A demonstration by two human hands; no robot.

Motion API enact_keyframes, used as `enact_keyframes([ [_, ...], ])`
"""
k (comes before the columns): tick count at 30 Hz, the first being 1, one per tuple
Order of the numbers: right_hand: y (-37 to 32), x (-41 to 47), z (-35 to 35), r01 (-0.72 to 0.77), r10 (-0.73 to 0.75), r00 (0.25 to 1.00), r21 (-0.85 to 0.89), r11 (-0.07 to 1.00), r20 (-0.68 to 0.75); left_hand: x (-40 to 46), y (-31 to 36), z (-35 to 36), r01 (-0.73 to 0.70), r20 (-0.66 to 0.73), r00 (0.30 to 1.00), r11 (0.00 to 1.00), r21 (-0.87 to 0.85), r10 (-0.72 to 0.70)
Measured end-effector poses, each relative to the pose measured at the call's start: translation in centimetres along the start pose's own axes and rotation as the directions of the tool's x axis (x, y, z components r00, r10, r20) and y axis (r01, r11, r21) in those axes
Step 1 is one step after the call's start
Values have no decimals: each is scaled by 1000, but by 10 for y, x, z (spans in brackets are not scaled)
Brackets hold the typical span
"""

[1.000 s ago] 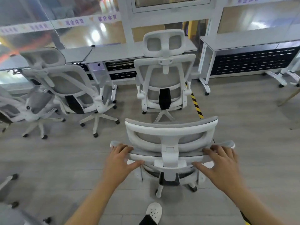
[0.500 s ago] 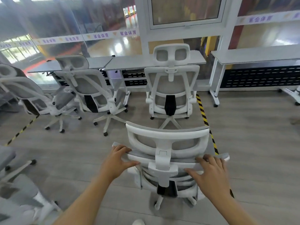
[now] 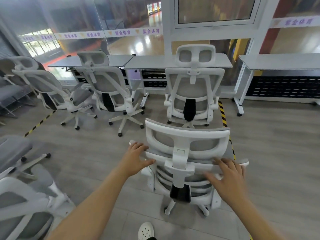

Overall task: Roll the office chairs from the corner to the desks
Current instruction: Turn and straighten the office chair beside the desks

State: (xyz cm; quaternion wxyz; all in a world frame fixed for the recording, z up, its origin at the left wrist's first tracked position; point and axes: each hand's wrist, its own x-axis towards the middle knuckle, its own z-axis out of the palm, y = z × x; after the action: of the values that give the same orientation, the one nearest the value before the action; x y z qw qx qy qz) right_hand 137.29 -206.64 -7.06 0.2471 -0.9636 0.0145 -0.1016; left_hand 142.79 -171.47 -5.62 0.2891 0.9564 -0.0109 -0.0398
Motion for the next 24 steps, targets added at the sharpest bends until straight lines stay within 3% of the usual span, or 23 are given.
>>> enact_keyframes([
  [4,-40,-40,-24,128,-125,992,154,980,-24,-80,7,22,50,-133,988,984,-168,-73],
  [6,-73,-61,-20,217,-241,967,237,947,79,-135,-1,33,115,-112,984,976,-185,-137],
  [8,-104,-77,-3,313,-380,901,293,903,208,-186,-15,31,287,-80,945,922,-259,-317],
  [12,-156,-93,44,388,-544,727,403,829,419,-262,-43,-11,477,-251,745,757,-447,-618],
  [14,-177,-101,67,411,-595,651,441,798,471,-299,-58,-37,503,-352,651,729,-464,-673],
  [20,-240,-152,99,435,-643,436,478,763,630,-406,-94,-79,543,-441,434,619,-567,-785],
  [24,-289,-169,116,497,-635,364,435,751,682,-446,-154,-105,569,-455,322,554,-608,-830],
])
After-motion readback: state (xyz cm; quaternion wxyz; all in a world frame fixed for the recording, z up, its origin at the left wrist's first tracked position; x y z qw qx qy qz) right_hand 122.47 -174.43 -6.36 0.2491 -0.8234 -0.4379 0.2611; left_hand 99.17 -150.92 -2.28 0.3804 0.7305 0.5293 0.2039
